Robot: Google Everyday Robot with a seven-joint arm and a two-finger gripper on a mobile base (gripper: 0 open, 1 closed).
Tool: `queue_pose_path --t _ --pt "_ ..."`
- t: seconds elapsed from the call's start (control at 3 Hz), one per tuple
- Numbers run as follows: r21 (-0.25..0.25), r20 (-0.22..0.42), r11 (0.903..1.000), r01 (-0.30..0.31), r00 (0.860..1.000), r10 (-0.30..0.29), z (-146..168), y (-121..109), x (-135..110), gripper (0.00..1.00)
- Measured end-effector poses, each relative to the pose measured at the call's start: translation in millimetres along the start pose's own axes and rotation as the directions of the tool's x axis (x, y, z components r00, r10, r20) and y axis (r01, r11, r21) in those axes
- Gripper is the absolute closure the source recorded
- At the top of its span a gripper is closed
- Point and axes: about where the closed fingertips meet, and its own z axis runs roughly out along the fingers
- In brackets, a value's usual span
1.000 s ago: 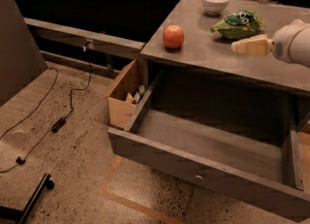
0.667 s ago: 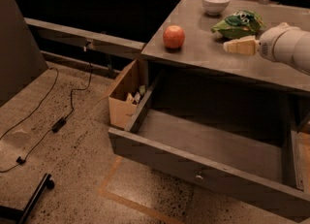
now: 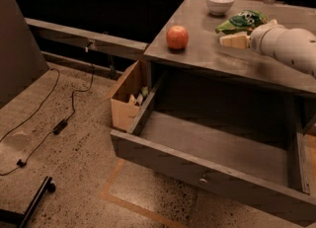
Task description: Place green rice chip bag into top drawer
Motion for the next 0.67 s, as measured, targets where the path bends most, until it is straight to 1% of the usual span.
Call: queue_pose_path --t 0.33,0.67 --pt "0.007 0.003 0.9999 -0.008 1.000 0.008 28 -8 2 0.00" --pt "0.005 -0.003 0.9998 -0.019 1.000 0.019 48 -13 6 0.19"
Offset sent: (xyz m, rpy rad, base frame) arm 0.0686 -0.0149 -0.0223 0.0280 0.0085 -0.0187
